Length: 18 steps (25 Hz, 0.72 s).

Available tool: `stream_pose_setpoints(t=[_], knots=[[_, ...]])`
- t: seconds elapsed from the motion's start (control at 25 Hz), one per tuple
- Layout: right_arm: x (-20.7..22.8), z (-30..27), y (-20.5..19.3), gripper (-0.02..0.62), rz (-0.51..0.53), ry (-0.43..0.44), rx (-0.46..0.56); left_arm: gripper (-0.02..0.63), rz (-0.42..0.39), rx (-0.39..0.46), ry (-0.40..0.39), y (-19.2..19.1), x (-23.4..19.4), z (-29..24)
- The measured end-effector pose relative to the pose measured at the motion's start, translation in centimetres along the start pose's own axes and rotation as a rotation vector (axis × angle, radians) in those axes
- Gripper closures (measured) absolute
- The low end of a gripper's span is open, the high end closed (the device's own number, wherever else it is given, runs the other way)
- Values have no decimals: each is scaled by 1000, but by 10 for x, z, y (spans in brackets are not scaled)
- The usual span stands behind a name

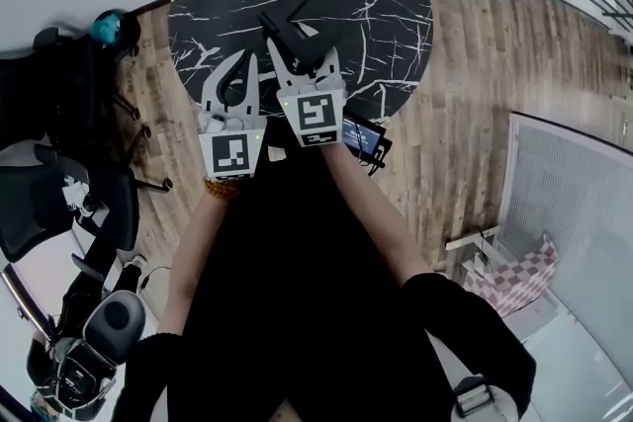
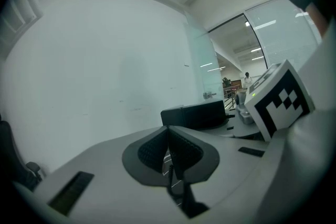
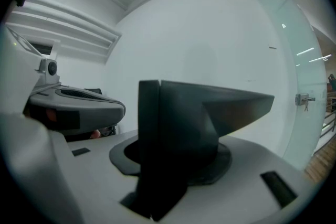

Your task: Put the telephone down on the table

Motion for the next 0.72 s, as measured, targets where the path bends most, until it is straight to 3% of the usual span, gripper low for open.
stream_pose_setpoints(t=[0.44, 0.72], knots=[[-8, -8, -22, 414, -10, 14, 39, 591, -20, -50, -18, -9, -2, 3], [-3, -12, -36, 414, -119, 5, 29, 591, -16, -74, -20, -15, 1, 4]])
Point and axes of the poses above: the fingertips, and each gripper's own axes: z backward along the fingers, x to its right, y out of its top, the point moved 8 cm from there along z, backward along the fingers, and after that the axes turned 3 degrees about -z, right-handed, at the moved point
